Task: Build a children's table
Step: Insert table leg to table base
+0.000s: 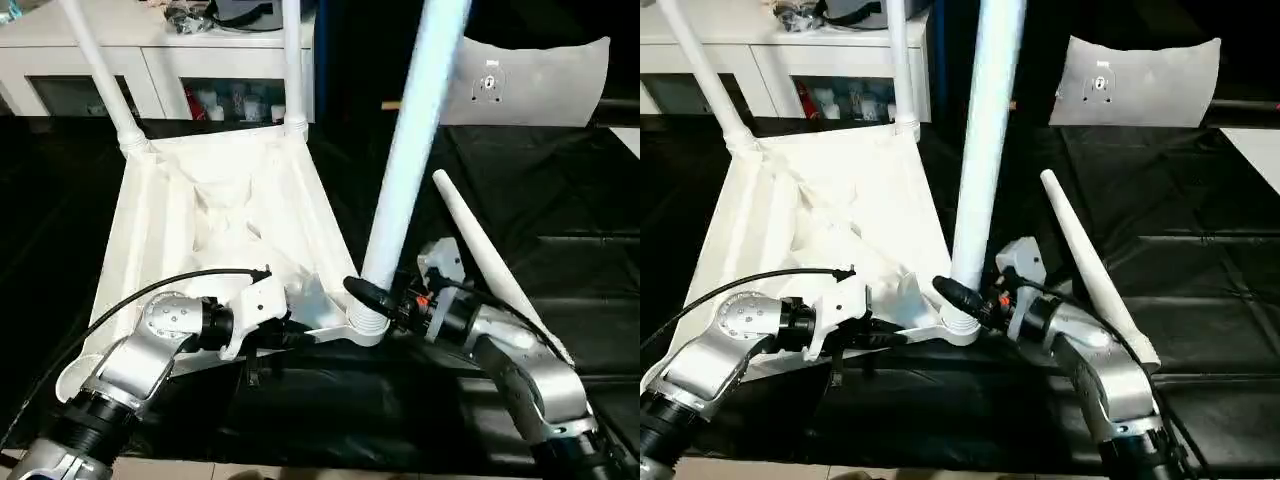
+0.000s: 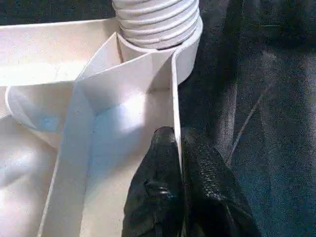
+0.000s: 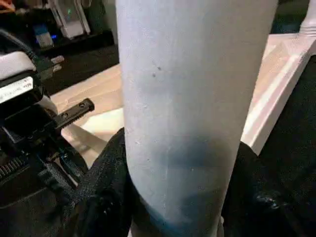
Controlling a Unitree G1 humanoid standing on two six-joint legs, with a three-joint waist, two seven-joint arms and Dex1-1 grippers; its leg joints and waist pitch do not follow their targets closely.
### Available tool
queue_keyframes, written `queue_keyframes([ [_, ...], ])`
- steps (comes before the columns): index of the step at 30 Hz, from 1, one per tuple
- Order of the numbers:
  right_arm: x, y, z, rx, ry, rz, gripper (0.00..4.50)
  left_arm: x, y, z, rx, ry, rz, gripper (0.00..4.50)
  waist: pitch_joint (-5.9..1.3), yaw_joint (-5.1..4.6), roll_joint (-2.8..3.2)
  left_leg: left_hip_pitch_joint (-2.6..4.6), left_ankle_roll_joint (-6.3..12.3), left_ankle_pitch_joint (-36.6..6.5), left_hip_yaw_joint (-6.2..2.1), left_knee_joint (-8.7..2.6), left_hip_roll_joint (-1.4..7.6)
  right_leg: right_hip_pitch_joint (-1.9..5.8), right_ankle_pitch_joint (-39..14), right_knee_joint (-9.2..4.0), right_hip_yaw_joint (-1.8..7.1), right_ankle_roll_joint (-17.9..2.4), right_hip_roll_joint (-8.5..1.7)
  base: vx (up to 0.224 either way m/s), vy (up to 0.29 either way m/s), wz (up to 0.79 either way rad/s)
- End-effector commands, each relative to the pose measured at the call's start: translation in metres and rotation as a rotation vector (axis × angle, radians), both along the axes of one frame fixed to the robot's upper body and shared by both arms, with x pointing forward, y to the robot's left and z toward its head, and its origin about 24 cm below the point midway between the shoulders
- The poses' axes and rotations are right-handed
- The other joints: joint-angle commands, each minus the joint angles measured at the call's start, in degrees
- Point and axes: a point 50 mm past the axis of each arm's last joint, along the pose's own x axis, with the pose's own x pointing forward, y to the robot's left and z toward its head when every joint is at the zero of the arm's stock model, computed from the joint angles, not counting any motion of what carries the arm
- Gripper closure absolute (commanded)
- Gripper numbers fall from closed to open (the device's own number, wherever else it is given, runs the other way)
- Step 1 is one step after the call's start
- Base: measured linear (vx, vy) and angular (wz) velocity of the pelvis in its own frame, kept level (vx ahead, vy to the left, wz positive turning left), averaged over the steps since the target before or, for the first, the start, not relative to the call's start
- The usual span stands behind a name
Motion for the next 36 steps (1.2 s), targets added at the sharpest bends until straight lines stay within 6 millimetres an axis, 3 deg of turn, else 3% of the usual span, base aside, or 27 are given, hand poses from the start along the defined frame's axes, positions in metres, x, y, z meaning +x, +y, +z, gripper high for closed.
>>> queue_keyframes([
  [1, -0.016, -0.015, -0.042, -0.042, 0.189, -0.058, 2.61, 0.001, 0.007, 0.006, -0.038, -0.020, 0.024, 4.50, -1.96, 0.10, -0.35, 0.38, 2.16, -12.6, -1.40, -4.39, 3.52, 1.48, -11.8, -5.53, 3.59, -11.0, -5.32, 0.000, 0.000, 0.00],
  [4, -0.016, -0.015, -0.039, 0.022, 0.173, -0.061, 2.61, 0.001, 0.009, 0.007, -0.034, -0.018, 0.025, 4.50, -1.99, 0.10, -0.23, 0.37, 1.98, -13.4, -1.50, -4.49, 3.55, 1.48, -12.9, -5.63, 3.58, -11.0, -5.32, 0.000, 0.000, 0.00],
  [8, -0.017, -0.016, -0.038, 0.054, 0.165, -0.051, 2.61, 0.002, 0.011, 0.008, -0.027, -0.018, 0.028, 4.50, -2.26, 0.20, -0.21, 0.20, 2.49, -11.9, -1.48, -4.43, 3.53, 1.68, -9.9, -5.42, 3.52, -11.4, -5.30, 0.000, 0.000, 0.00],
  [10, -0.019, -0.017, -0.042, 0.018, 0.167, -0.033, 2.61, 0.003, 0.012, 0.008, -0.023, -0.019, 0.028, 4.50, -2.29, 0.28, -0.16, 0.21, 2.58, -11.7, -1.48, -4.42, 3.54, 1.72, -9.8, -5.41, 3.45, -11.6, -5.33, 0.000, 0.000, 0.00],
  [12, -0.022, -0.018, -0.051, -0.137, 0.156, 0.019, 2.61, 0.004, 0.013, 0.009, -0.013, -0.024, 0.026, 4.50, -2.30, 0.29, -0.30, 0.19, 2.31, -11.8, -1.46, -4.41, 3.56, 1.73, -10.5, -5.43, 3.35, -11.4, -5.31, 0.000, 0.000, 0.00],
  [17, -0.022, -0.020, -0.059, -0.303, 0.140, 0.092, 2.61, 0.004, 0.014, 0.009, -0.004, -0.026, 0.021, 4.50, -1.83, 0.12, -0.36, 0.49, 0.75, -16.5, -1.64, -4.73, 3.53, 1.26, -21.0, -6.43, 3.60, -8.9, -5.56, 0.000, 0.000, 0.00],
  [18, -0.020, -0.020, -0.060, -0.318, 0.144, 0.104, 2.61, 0.004, 0.014, 0.009, -0.003, -0.026, 0.020, 4.50, -1.85, -0.04, -0.46, 0.54, 0.41, -17.3, -1.78, -4.91, 3.63, 1.22, -21.1, -6.32, 3.58, -8.9, -5.43, 0.000, 0.000, 0.00],
  [19, -0.020, -0.019, -0.062, -0.340, 0.158, 0.139, 2.61, 0.003, 0.013, 0.008, -0.002, -0.023, 0.015, 4.50, -1.84, -0.22, -1.00, 0.37, 0.50, -17.5, -1.80, -4.94, 3.62, 1.30, -20.9, -6.25, 3.54, -9.1, -5.37, 0.000, 0.000, 0.00],
  [20, -0.020, -0.018, -0.063, -0.357, 0.169, 0.167, 2.61, 0.002, 0.013, 0.008, -0.003, -0.021, 0.012, 4.50, -1.83, -0.23, -0.65, 0.32, 0.55, -17.6, -1.90, -5.01, 3.63, 1.34, -20.6, -6.18, 3.55, -9.2, -5.44, 0.000, 0.000, 0.00],
  [22, -0.020, -0.017, -0.065, -0.369, 0.176, 0.186, 2.61, 0.002, 0.013, 0.008, -0.002, -0.020, 0.009, 4.50, -1.80, -0.34, -0.67, 0.60, 0.33, -18.8, -1.83, -4.96, 3.63, 1.10, -20.8, -6.29, 3.64, -9.4, -5.42, 0.000, 0.000, 0.00],
  [24, -0.020, -0.015, -0.069, -0.415, 0.198, 0.253, 2.61, -0.001, 0.013, 0.008, 0.003, -0.015, -0.009, 4.50, -1.32, -0.44, -0.80, 0.62, 0.37, -19.7, -1.86, -5.09, 3.56, 0.97, -21.1, -6.37, 3.74, -9.5, -5.43, 0.000, 0.000, 0.00],
  [25, -0.018, -0.013, -0.069, -0.431, 0.206, 0.287, 2.61, -0.003, 0.012, 0.009, 0.008, -0.015, -0.029, 4.50, -0.71, -0.70, -0.99, 0.43, 0.50, -20.2, -1.84, -5.28, 3.51, 0.70, -21.8, -6.53, 3.76, -9.3, -5.27, 0.000, 0.000, 0.00],
  [26, -0.017, -0.012, -0.069, -0.438, 0.217, 0.317, 2.61, -0.004, 0.012, 0.010, 0.012, -0.014, -0.049, 4.50, -0.68, -0.91, -1.17, 0.68, 0.33, -21.7, -1.91, -5.24, 3.36, 0.65, -25.2, -6.80, 3.70, -8.6, -5.36, 0.000, 0.000, 0.00],
  [27, -0.015, -0.010, -0.068, -0.441, 0.226, 0.347, 2.61, -0.004, 0.011, 0.011, 0.016, -0.015, -0.071, 4.50, -0.62, -0.98, -0.96, 0.90, 0.15, -22.4, -2.04, -5.23, 3.46, 0.47, -27.3, -7.00, 3.88, -8.2, -5.58, 0.000, 0.000, 0.00],
  [30, -0.015, -0.007, -0.067, -0.455, 0.231, 0.402, 2.61, -0.004, 0.008, 0.014, 0.022, -0.020, -0.109, 4.50, 0.02, -1.18, -1.18, 1.30, 0.14, -23.4, -2.10, -5.59, 3.51, 0.03, -29.1, -7.39, 3.95, -7.4, -5.34, 0.000, 0.000, 0.00],
  [31, -0.015, -0.007, -0.067, -0.455, 0.231, 0.402, 2.61, -0.004, 0.008, 0.014, 0.022, -0.020, -0.109, 4.50, 0.02, -1.18, -1.18, 1.30, 0.14, -23.4, -2.10, -5.59, 3.51, 0.03, -29.1, -7.39, 3.95, -7.4, -5.34, 0.000, 0.000, 0.00],
  [32, -0.017, -0.003, -0.066, -0.458, 0.254, 0.473, 2.61, -0.002, 0.004, 0.020, 0.024, -0.029, -0.155, 4.50, 0.80, -1.35, -1.60, 1.18, 0.22, -24.0, -2.14, -5.93, 3.59, -0.24, -28.3, -7.49, 4.05, -7.4, -5.17, 0.000, 0.000, 0.00],
  [33, -0.018, -0.002, -0.065, -0.455, 0.264, 0.496, 2.61, -0.002, 0.002, 0.022, 0.025, -0.034, -0.168, 4.50, 0.68, -1.32, -1.56, 1.26, 0.25, -24.3, -2.16, -5.94, 3.56, -0.12, -28.4, -7.43, 4.05, -7.3, -5.13, 0.000, 0.000, 0.00],
  [34, -0.018, -0.002, -0.065, -0.455, 0.264, 0.496, 2.61, -0.002, 0.002, 0.022, 0.025, -0.034, -0.168, 4.50, 0.25, -1.26, -1.44, 1.40, 0.41, -22.4, -2.08, -5.88, 3.70, 0.16, -25.1, -7.19, 4.13, -8.2, -5.28, 0.000, 0.000, 0.00],
  [35, -0.021, 0.000, -0.064, -0.439, 0.290, 0.537, 2.61, 0.002, 0.000, 0.027, 0.025, -0.045, -0.187, 4.50, 0.63, -1.30, -1.63, 1.06, 1.03, -20.3, -1.91, -6.17, 3.76, 0.23, -20.2, -6.89, 4.10, -9.3, -4.92, 0.000, 0.000, 0.00],
  [36, -0.025, 0.003, -0.064, -0.422, 0.313, 0.573, 2.61, 0.006, -0.002, 0.031, 0.025, -0.056, -0.196, 4.50, 0.75, -1.34, -1.66, 1.10, 1.25, -19.8, -1.79, -6.22, 3.75, 0.25, -18.8, -6.87, 4.06, -9.7, -4.86, 0.000, 0.000, 0.00],
])
